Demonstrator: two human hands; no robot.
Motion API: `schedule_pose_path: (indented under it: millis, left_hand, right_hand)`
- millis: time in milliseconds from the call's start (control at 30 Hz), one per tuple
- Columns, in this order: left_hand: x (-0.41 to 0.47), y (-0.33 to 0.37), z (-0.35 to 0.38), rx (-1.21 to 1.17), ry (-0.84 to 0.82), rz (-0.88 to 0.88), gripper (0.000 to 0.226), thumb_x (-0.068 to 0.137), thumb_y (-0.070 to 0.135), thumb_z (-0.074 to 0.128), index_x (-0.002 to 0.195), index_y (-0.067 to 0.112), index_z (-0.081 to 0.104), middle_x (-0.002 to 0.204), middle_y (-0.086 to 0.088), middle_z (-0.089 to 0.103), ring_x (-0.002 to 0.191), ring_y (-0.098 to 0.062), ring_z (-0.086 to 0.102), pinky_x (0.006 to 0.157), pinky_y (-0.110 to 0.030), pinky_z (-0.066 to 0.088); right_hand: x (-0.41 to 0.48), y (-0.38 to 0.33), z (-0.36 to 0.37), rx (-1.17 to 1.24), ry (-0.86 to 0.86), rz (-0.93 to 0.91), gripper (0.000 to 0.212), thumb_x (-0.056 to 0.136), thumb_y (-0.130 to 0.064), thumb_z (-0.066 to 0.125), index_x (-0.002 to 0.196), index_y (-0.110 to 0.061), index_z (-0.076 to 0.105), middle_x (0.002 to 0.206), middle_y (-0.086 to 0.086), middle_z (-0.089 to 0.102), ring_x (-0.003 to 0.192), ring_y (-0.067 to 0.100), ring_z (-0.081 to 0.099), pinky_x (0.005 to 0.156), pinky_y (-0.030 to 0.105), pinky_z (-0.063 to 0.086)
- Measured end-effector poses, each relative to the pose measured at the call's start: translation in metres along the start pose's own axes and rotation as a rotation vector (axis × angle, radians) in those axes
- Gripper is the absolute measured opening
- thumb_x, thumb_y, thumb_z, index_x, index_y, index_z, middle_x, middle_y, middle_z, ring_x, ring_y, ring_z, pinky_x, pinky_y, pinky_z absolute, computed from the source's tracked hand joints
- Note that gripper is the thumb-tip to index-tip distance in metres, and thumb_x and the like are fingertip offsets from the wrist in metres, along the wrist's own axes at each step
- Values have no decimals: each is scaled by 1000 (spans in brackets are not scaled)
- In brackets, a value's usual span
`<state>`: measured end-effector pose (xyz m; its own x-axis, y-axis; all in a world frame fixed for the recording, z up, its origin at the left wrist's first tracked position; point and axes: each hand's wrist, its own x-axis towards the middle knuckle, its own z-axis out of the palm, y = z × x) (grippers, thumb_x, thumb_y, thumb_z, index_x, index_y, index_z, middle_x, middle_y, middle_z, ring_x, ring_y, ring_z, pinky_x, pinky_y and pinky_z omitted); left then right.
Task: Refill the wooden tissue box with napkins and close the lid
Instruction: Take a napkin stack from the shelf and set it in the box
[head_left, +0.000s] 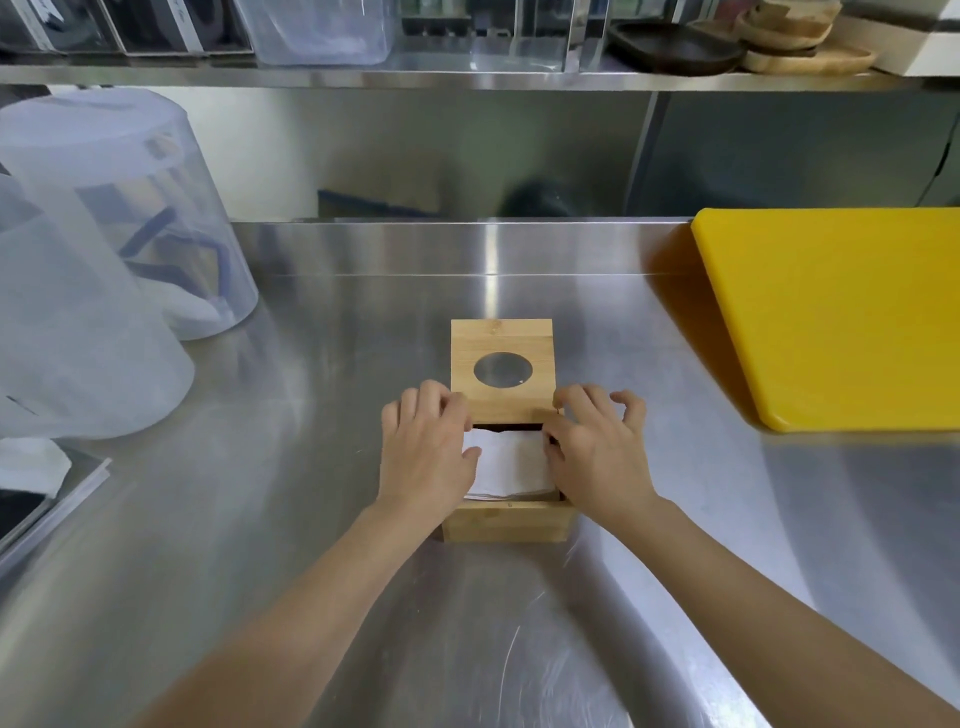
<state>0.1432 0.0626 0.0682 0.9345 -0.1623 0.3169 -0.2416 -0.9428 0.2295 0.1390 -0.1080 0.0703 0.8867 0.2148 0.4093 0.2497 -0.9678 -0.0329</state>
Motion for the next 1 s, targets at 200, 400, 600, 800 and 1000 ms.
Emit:
schedule_pose_path:
  millis: [200, 400, 600, 800, 1000]
  left_hand:
    - [6, -4, -2, 0, -305, 414, 24, 84, 22, 57, 108, 18, 60, 107, 3, 60, 104, -18, 50, 81, -25, 30]
    - [13, -3, -5, 250, -455, 429, 8, 84, 27, 55, 88, 20, 55, 86, 4, 55, 96, -17, 52, 109, -42, 10]
    - [17, -2, -11, 348, -557, 361, 13, 82, 19, 59, 80, 22, 46, 84, 4, 59, 91, -17, 53, 111, -51, -5]
    - [29, -5, -20, 128, -696, 291, 27, 82, 39, 57, 107, 29, 57, 108, 8, 61, 103, -16, 54, 111, -44, 13]
    - [25, -13, -6, 178, -591, 325, 16, 78, 29, 66, 88, 23, 55, 94, 7, 58, 85, -16, 51, 94, -34, 30]
  right_hand:
    - [4, 7, -7, 150, -200, -271, 11, 70, -12, 67, 80, -9, 70, 82, 4, 69, 82, 26, 62, 80, 32, 19]
    - [16, 7, -4, -116, -353, -463, 13, 77, -15, 51, 86, -11, 60, 90, 4, 67, 85, 25, 55, 72, 31, 15]
    - [23, 4, 1, -240, -487, -429, 9, 84, -23, 53, 85, -17, 59, 89, 3, 68, 71, 21, 46, 73, 28, 20]
    - [33, 9, -7, -75, -508, -455, 5, 77, -22, 57, 80, -20, 54, 87, 1, 65, 69, 22, 46, 70, 29, 23]
    - [30, 6, -4, -152, -570, -410, 10, 73, -19, 58, 74, -20, 48, 74, -2, 53, 66, 20, 41, 71, 30, 24]
